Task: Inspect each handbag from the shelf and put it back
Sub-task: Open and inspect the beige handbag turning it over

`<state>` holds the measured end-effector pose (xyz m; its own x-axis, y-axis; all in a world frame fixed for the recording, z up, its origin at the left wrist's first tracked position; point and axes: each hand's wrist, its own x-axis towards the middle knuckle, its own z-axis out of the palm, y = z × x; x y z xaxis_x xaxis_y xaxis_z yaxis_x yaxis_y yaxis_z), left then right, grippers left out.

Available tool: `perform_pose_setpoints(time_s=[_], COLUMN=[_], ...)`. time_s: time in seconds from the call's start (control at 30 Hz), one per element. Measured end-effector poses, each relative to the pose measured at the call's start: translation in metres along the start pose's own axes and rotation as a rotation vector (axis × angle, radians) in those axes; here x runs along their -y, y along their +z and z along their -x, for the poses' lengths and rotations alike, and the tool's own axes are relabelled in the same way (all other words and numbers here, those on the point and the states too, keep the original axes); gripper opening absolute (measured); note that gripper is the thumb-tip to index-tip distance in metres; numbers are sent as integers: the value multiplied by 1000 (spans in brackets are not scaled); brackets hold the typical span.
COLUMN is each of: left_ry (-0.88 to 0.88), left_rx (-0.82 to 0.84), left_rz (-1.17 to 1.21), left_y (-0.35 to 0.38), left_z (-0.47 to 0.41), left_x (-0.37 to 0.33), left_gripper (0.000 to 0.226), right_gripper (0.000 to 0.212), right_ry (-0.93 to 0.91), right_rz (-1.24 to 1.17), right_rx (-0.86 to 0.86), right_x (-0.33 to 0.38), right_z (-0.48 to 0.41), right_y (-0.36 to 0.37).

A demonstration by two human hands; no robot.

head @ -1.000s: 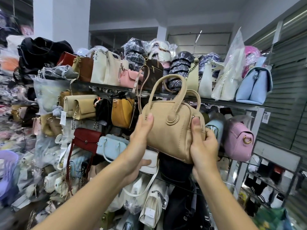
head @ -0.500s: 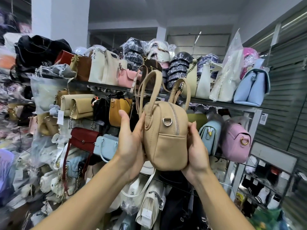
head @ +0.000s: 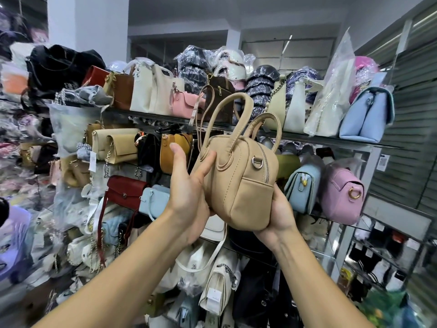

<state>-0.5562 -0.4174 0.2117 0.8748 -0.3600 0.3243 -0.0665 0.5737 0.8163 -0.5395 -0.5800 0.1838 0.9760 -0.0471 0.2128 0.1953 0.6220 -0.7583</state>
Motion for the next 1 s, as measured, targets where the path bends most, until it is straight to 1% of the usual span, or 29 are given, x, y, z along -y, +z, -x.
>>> perform_pose_setpoints(time_s=[0.07,0.13,0.27,0.3,0.37,0.47,0.53,0.63,0.67,0.73,0.77,0.87,0.93,1.0], left_ry=[-1,-17,-37,-34,-33,-35,-45,-48,-48,-51,-55,-79,-94,-102], left_rx=[9,16,-11,-19,-51,-70,-61,-94,-98,-117,-134,-155,-151,-146], left_rz=[-4,-9,-9,-15,-18,30,65,96,93,107,123,157,166,165], left_y=[-2,-3,-5,-5,-4,-10,-15,-19,-19,-20,-21,-27,-29,-31], left_z=[-1,0,2,2,2,0,-2,-3,-3,-4,-5,-8,-9,-9], left_x=[0,0,-3,-3,-3,0,3,7,8,9,9,12,12,13], left_gripper=[101,102,103,103,101,103,106,104,103,101,100,101,102,103], right_gripper=[46,43,29,29,28,25,24,22,25,40,42,31,32,27], right_ry=[3,-14,-75,-98,-166,-257,-299,-352,-378,-450,-497,-597,-631,-650], right_rz=[0,11,92,119,209,386,490,632,678,774,820,903,941,976], right_rx=[-7,-20,-51,-61,-81,-56,-50,-45,-46,-41,-46,-73,-76,-79], right_x=[0,1,2,1,0,-4,-7,-11,-12,-14,-14,-15,-16,-17], right_z=[0,1,7,9,12,16,19,22,23,23,23,24,27,29], right_y=[2,4,8,10,13,17,18,19,21,23,23,24,25,26])
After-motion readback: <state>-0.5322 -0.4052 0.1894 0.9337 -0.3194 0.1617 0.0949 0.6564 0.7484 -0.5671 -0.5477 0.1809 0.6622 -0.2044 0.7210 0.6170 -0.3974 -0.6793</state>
